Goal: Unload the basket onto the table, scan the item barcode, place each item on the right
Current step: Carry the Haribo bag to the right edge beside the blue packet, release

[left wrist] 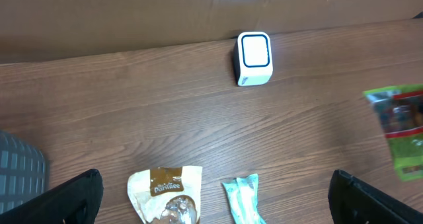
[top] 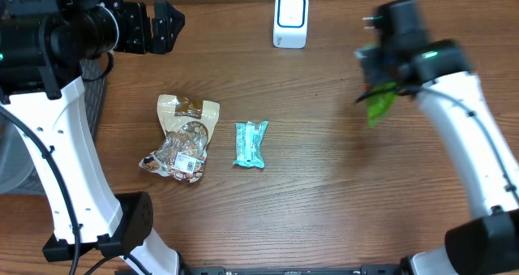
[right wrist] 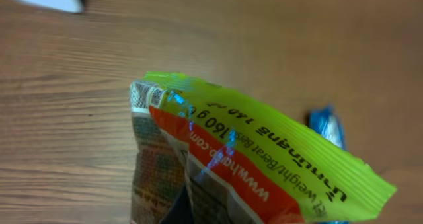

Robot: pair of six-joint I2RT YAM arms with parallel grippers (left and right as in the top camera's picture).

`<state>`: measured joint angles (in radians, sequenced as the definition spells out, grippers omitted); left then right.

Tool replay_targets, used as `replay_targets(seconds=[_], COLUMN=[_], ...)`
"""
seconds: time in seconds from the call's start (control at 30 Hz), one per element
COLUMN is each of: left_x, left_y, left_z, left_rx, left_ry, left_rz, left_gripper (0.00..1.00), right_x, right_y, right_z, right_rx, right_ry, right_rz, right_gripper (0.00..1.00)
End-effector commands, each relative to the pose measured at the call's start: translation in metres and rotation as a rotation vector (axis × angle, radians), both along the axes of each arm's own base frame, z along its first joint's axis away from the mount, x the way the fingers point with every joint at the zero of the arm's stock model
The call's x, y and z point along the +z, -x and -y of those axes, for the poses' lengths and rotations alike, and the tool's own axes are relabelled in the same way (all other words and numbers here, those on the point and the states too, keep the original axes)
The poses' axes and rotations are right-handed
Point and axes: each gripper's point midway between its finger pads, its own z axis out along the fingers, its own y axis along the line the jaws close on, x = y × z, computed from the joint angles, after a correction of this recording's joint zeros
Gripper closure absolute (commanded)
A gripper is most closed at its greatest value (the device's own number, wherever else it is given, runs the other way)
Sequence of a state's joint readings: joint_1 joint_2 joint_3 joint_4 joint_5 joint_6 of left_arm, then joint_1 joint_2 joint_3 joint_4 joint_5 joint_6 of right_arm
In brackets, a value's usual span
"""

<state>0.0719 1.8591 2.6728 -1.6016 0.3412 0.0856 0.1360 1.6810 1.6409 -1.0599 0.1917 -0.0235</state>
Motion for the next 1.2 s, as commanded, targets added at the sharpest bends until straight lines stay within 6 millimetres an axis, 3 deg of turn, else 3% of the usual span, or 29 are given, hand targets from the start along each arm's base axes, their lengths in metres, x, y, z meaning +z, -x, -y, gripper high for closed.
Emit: replay_targets(seconds=[0.0, 0.17, 0.3, 0.37, 0.5, 0.67, 0.83, 0.9, 1.03, 1.07, 1.17], left_x=[0.0, 0.0, 0.0, 0.0, 0.0, 0.0, 0.0, 0.0, 0.0, 0.0, 0.0], left_y=[-0.001, -0.001, -0.001, -0.001, -0.001, -0.001, -0.001, -0.001, -0.001, -0.001, -0.001], left_z=[0.003, 0.003, 0.003, 0.003, 0.003, 0.003, 0.003, 0.003, 0.003, 0.003, 0.003], left_rx=[-0.026, -0.026, -0.026, -0.026, -0.026, -0.026, -0.026, -0.026, -0.026, -0.026, -0.026], left_ry=[-0.003, -0.003, -0.003, -0.003, -0.003, -0.003, -0.003, -0.003, -0.003, -0.003, -0.003], left_rz=[0.007, 0.007, 0.007, 0.007, 0.007, 0.007, 0.007, 0.007, 0.007, 0.007, 0.007], left_gripper=[0.0, 0.0, 0.0, 0.0, 0.0, 0.0, 0.0, 0.0, 0.0, 0.0, 0.0], right_x=[-0.006, -0.041, -0.074, -0.091, -0.109, -0.102, -0.063, -0.047, -0.021, -0.017, -0.026], right_y=[-0.002, 0.001, 0.0, -0.003, -0.002, -0.005, -0.015, -0.02, -0.027, -0.028, -0.026], right_z=[0.029, 0.103, 0.138, 0.147, 0.153, 0.153, 0.118, 0.095, 0.016, -0.023, -0.079], right_rx=[-0.102, -0.283, -0.369, -0.395, -0.415, -0.409, -0.285, -0.221, -0.008, 0.09, 0.197], right_ry=[-0.339, -0.483, -0.518, -0.536, -0.543, -0.541, -0.594, -0.621, -0.781, -0.832, -0.849], right_rz=[-0.033, -0.098, -0.137, -0.157, -0.194, -0.172, -0.133, -0.119, -0.117, -0.135, -0.185], right_gripper=[0.96, 0.96, 0.96, 0.91, 0.53, 0.46, 0.45, 0.45, 0.45, 0.45, 0.45])
